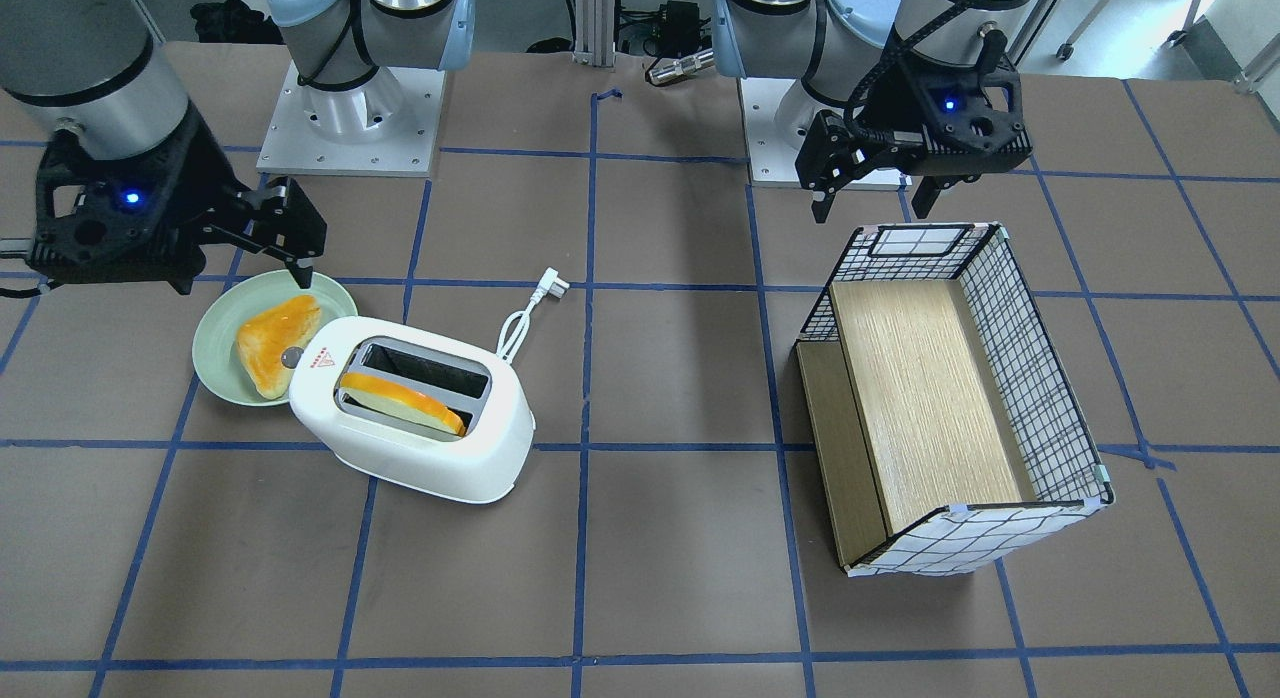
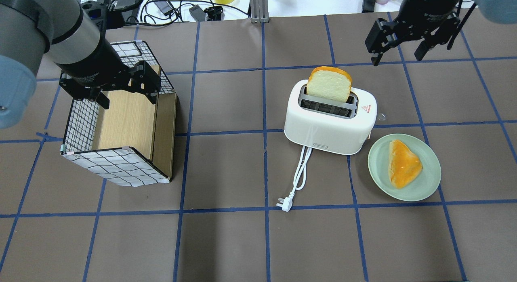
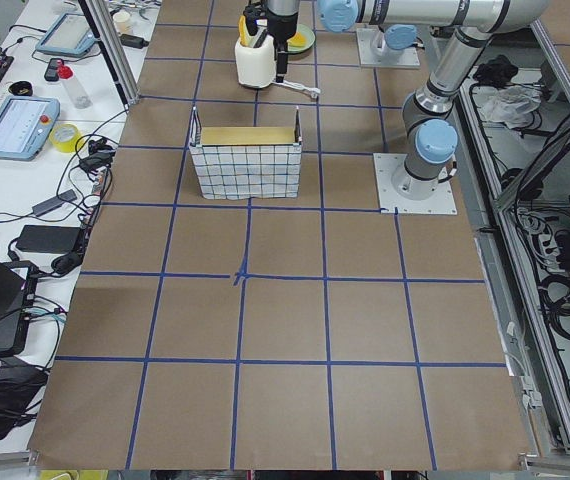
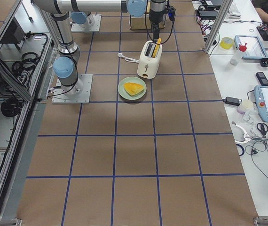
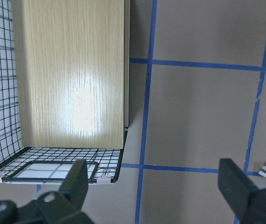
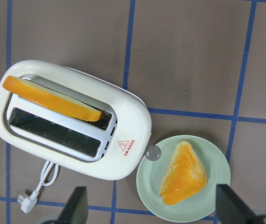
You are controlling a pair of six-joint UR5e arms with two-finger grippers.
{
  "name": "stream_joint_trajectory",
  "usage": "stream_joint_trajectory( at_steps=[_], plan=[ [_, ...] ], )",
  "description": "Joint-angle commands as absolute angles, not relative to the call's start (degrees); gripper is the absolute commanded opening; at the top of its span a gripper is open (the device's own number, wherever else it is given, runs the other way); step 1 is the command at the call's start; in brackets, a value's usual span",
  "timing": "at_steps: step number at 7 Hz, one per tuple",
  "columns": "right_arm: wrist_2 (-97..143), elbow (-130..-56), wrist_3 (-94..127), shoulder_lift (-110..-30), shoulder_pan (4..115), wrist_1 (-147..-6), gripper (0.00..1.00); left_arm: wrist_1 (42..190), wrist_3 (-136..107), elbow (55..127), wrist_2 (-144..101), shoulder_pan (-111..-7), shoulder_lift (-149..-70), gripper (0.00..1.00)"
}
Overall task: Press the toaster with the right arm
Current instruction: 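Move the right gripper down toward the lever on the toaster's side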
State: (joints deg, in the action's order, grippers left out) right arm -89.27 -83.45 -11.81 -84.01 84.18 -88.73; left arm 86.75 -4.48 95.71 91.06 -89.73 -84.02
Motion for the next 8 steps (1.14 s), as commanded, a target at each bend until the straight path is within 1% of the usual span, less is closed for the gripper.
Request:
stream_joint_trajectory(
  at_steps=[1, 2, 3, 5, 6, 7, 8],
  plan=[
    [-88.6, -84.6, -16.5, -83.8, 80.7, -88.9, 0.80, 86.7, -4.5, 95.7, 91.1, -89.7, -84.0, 1.00],
    [-86.9, -86.1, -16.4, -82.7, 80.6, -89.3, 0.61, 86.7, -4.5, 95.7, 91.1, -89.7, -84.0, 1.00],
    [-85.0, -87.7, -16.3, -82.4, 80.2, -89.3, 0.47, 86.7, -4.5, 95.7, 91.1, -89.7, -84.0, 1.00],
    [-76.4, -91.0, -18.0, -82.0, 76.2, -89.1, 0.40, 86.7, -4.5, 95.7, 91.1, -89.7, -84.0, 1.00],
    [-75.9, -92.0, -20.3, -81.9, 74.9, -88.9, 0.35, 86.7, -4.5, 95.7, 91.1, -89.7, -84.0, 1.00],
    [-75.6, -92.8, -20.6, -80.9, 74.8, -88.9, 0.25, 86.7, -4.5, 95.7, 91.1, -89.7, -84.0, 1.00],
    [-74.5, -93.3, -20.7, -79.9, 74.8, -88.9, 0.18, 86.7, -4.5, 95.7, 91.1, -89.7, -84.0, 1.00]
  ],
)
